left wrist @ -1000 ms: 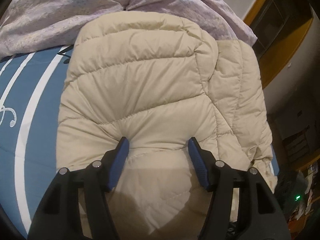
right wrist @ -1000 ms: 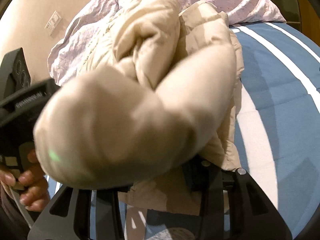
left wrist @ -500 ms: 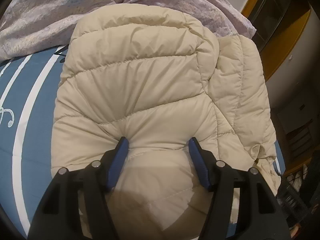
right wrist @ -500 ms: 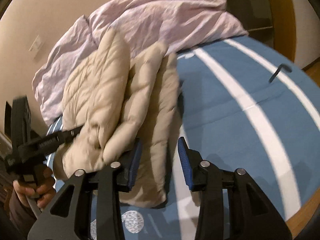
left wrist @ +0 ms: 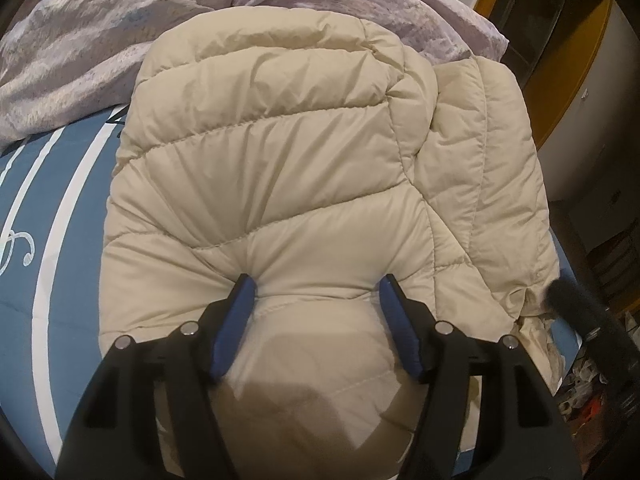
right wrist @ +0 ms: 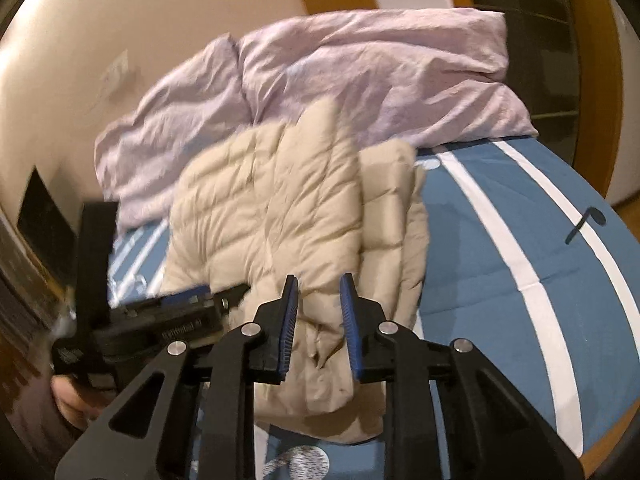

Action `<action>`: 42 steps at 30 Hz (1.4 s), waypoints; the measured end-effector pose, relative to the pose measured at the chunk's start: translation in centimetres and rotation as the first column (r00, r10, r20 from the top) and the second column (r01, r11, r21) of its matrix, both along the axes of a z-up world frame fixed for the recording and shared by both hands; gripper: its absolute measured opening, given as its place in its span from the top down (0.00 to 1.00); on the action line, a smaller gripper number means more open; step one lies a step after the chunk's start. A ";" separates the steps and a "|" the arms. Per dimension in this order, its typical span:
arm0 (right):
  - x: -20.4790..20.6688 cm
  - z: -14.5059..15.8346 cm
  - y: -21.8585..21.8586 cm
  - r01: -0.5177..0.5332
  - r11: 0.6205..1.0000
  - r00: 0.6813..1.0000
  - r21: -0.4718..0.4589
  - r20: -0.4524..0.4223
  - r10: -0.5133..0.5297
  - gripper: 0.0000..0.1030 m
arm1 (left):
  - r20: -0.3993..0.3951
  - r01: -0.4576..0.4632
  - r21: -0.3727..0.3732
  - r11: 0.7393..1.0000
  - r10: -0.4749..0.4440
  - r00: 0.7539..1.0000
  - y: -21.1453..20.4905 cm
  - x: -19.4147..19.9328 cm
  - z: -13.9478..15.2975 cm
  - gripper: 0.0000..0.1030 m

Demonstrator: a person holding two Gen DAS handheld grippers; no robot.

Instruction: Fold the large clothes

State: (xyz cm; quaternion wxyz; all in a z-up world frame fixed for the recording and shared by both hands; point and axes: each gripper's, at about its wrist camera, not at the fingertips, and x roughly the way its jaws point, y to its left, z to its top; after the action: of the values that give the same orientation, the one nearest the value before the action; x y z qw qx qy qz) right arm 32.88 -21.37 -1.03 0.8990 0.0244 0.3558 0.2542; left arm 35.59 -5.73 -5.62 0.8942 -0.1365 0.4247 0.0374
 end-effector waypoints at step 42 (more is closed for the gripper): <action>2.2 -5.9 -1.6 0.077 0.992 0.982 -0.097 -0.166 -0.092 0.80 | 0.016 -0.090 0.223 0.971 0.089 0.996 5.3 2.2 1.4 0.31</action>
State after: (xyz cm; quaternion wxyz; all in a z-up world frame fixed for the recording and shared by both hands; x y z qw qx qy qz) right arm 35.04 -22.92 -6.90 0.8755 0.0206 0.4410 0.1965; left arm 37.76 -0.43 -4.20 0.9026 -0.0541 0.4083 0.1249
